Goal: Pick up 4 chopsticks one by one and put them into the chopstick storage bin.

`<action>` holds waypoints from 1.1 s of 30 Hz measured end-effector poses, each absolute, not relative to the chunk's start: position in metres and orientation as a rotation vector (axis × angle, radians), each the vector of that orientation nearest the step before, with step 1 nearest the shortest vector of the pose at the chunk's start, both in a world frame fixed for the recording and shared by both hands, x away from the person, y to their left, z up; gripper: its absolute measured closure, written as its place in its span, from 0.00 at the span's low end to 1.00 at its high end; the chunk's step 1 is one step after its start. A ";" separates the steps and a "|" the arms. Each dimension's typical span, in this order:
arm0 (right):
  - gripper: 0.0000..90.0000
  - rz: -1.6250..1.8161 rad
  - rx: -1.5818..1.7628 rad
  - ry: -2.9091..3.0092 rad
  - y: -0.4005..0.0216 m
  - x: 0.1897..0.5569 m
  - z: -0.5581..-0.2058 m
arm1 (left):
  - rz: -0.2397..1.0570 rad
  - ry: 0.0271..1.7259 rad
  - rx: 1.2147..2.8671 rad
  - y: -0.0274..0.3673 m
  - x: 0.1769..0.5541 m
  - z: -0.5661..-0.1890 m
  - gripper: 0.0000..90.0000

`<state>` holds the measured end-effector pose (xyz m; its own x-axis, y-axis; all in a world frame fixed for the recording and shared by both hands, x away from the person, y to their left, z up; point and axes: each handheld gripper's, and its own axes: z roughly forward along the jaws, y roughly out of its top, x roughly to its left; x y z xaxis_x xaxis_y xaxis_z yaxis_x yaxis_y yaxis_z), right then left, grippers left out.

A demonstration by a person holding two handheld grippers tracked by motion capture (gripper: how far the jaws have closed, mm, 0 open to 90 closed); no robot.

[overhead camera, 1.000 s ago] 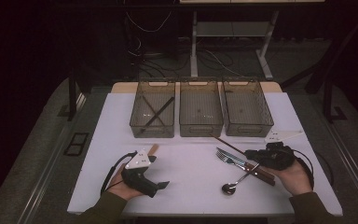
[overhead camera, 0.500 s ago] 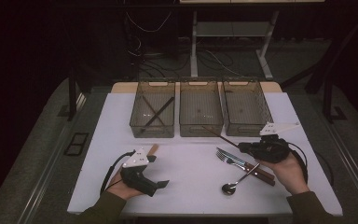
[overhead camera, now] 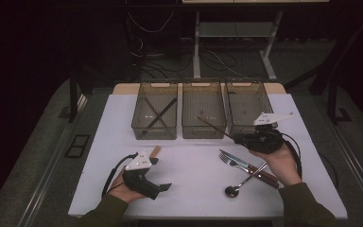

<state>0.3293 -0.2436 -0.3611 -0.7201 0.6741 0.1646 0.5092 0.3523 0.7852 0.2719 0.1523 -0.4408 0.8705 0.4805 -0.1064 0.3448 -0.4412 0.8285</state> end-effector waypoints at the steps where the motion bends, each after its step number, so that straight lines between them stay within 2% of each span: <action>1: 0.95 1.302 1.075 2.423 -0.241 0.332 -0.360 | 0.178 0.598 2.075 0.152 0.272 -0.441 0.00; 33: 0.95 1.248 1.086 2.417 -0.146 0.409 -0.324 | 0.189 0.599 2.098 0.150 0.272 -0.441 0.00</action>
